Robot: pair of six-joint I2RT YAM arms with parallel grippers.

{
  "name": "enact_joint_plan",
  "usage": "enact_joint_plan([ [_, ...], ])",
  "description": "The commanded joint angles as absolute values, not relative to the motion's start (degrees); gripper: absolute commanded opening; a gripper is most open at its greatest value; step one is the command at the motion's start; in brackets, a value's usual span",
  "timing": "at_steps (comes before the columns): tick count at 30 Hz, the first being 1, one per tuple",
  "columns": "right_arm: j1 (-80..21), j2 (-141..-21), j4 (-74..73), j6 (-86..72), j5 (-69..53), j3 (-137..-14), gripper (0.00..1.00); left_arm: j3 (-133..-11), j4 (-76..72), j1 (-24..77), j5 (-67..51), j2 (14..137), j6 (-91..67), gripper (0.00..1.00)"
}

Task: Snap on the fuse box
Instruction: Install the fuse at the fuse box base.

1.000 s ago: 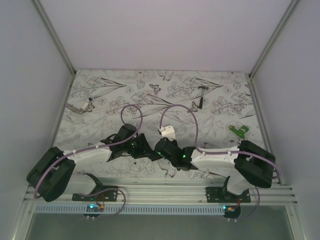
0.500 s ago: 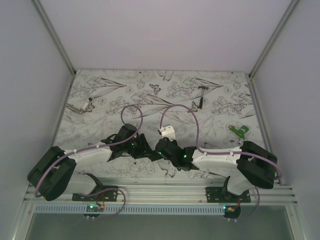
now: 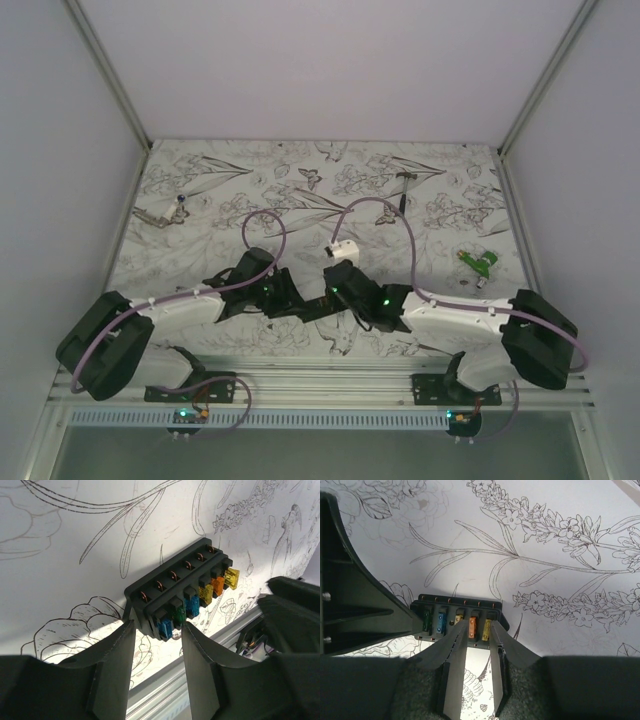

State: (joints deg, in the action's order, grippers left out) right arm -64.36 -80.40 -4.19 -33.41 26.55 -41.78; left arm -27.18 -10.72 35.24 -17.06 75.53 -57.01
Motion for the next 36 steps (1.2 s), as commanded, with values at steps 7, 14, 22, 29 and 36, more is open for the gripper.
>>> enact_joint_plan([
  [7,-56.0,-76.4,-7.2,-33.8,8.1,-41.8,0.16,-28.1,-11.1,35.4,-18.7,77.6,-57.0,0.43],
  [14,-51.5,-76.0,-7.3,-33.3,5.4,-40.8,0.16,-28.0,-11.1,35.4,-18.9,77.9,-57.1,0.42],
  [22,-50.6,-79.0,-6.3,-32.1,2.8,-41.6,0.16,-28.1,-11.1,35.3,-18.9,78.3,-57.1,0.42],
  [29,-50.5,-81.0,-6.2,-31.8,1.7,-41.7,0.16,-28.1,-11.1,35.1,-19.1,78.3,-57.0,0.42],
  [36,-50.4,-81.6,-5.8,-31.4,0.8,-41.8,0.16,-28.0,-11.0,35.1,-19.1,78.3,-57.0,0.42],
])
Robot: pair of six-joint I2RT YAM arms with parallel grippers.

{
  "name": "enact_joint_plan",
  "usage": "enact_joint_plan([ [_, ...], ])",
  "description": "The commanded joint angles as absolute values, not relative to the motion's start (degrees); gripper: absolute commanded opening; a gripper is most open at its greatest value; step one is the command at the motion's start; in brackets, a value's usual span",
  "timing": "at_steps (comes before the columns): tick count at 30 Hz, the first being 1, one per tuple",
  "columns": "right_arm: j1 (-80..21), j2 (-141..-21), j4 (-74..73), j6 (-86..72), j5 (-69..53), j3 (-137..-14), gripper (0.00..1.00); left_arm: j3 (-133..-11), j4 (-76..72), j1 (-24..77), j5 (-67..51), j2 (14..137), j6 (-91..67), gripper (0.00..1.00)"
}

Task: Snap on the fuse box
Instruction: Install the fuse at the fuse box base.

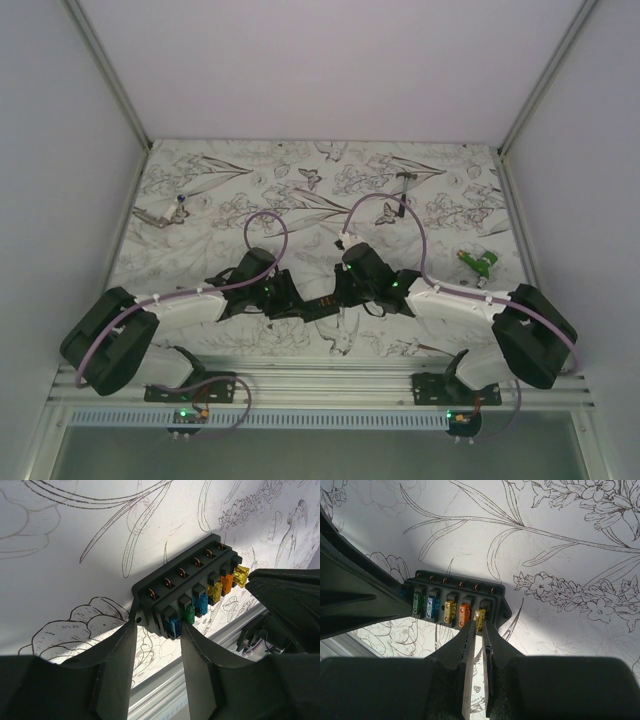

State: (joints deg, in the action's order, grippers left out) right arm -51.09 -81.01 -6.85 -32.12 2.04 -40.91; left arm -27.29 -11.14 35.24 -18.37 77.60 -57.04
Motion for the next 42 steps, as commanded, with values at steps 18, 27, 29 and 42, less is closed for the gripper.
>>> enact_joint_plan([
  [18,-49.3,-83.6,-7.1,-29.7,-0.3,-41.1,0.05,-27.8,-9.8,34.3,-19.1,77.9,-56.5,0.41],
  [27,-48.4,-82.2,-9.3,-28.7,0.5,-39.9,0.04,-27.5,-9.1,34.0,-19.0,77.8,-56.5,0.41],
  [29,-48.4,-82.3,-9.7,-28.4,0.5,-39.8,0.04,-27.4,-8.9,34.0,-18.9,77.7,-56.4,0.41],
  [42,-49.0,-82.6,-8.9,-26.9,-3.4,-39.7,0.02,-27.9,-8.5,34.0,-18.7,77.9,-56.5,0.41],
])
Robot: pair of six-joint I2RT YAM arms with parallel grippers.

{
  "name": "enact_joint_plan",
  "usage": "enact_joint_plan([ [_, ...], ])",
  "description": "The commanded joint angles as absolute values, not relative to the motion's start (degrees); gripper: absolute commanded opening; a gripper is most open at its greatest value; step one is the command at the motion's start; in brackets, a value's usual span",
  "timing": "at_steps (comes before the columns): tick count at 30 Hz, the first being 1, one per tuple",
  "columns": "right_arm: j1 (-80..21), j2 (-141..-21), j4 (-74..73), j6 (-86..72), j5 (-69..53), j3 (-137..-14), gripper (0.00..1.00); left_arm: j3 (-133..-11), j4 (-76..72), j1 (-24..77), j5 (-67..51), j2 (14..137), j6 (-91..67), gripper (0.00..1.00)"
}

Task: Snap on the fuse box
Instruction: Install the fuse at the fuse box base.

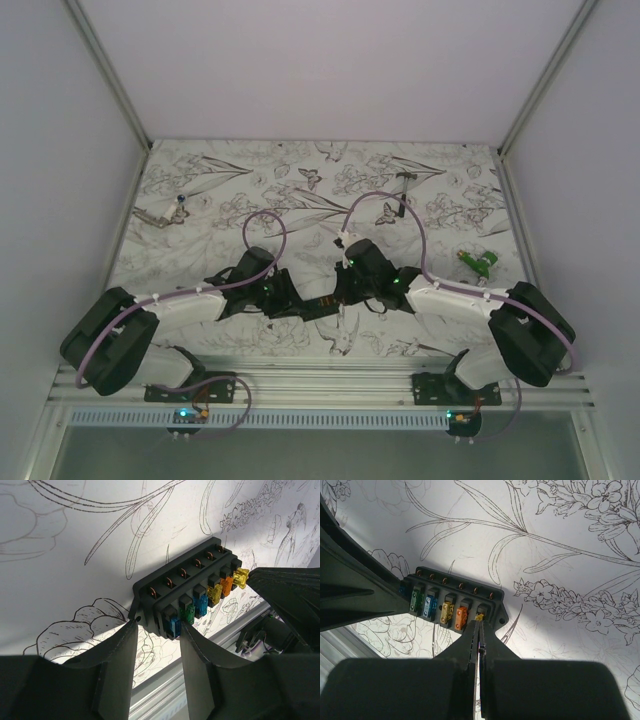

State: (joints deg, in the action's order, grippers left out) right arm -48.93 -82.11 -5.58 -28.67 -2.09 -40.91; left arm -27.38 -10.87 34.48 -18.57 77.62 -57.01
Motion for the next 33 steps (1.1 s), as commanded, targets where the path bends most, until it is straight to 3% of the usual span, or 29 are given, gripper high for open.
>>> enact_joint_plan([
  [1,-49.0,-82.8,-9.1,-26.9,-3.5,-39.8,0.01,-27.9,-8.5,34.0,-18.8,77.9,-56.5,0.41],
  [33,-50.0,-87.9,-23.3,-23.4,0.3,-42.0,0.00,-27.3,-7.1,33.5,-17.8,77.8,-57.0,0.37],
])
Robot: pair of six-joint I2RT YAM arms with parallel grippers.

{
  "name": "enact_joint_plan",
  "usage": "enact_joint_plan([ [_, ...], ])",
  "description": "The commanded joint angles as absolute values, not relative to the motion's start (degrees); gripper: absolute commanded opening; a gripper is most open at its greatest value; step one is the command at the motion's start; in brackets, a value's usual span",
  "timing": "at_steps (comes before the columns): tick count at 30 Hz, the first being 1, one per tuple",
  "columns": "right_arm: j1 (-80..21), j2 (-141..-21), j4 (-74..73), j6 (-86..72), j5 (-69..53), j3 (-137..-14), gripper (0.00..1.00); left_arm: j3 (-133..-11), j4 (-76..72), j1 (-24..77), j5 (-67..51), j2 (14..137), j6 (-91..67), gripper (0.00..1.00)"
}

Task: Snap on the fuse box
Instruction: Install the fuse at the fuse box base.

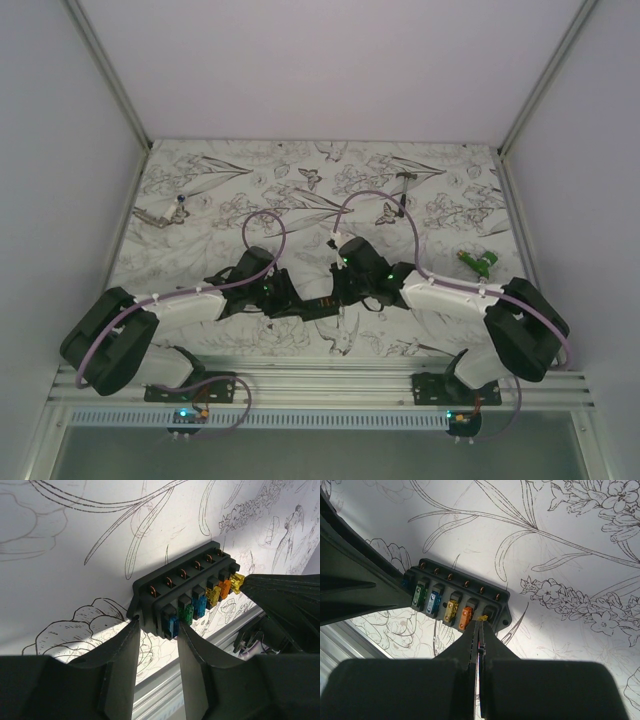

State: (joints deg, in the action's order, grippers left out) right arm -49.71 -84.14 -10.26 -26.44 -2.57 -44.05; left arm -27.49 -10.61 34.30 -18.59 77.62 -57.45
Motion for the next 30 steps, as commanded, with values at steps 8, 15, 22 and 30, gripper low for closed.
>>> enact_joint_plan([
  [8,-50.0,-89.4,-25.2,-22.2,-0.2,-42.4,0.00,-27.2,-6.9,33.2,-17.5,77.7,-57.5,0.36],
  [15,-50.0,-90.3,-28.6,-21.7,1.8,-42.7,0.00,-26.6,-6.5,32.8,-17.3,77.5,-57.8,0.35],
  [22,-49.3,-86.5,-30.3,-21.6,2.9,-43.1,0.00,-26.4,-6.0,32.7,-17.2,77.3,-58.0,0.34],
  [30,-49.4,-87.2,-28.4,-21.7,0.1,-44.4,0.00,-26.5,-5.9,32.7,-17.3,77.1,-58.0,0.34],
])
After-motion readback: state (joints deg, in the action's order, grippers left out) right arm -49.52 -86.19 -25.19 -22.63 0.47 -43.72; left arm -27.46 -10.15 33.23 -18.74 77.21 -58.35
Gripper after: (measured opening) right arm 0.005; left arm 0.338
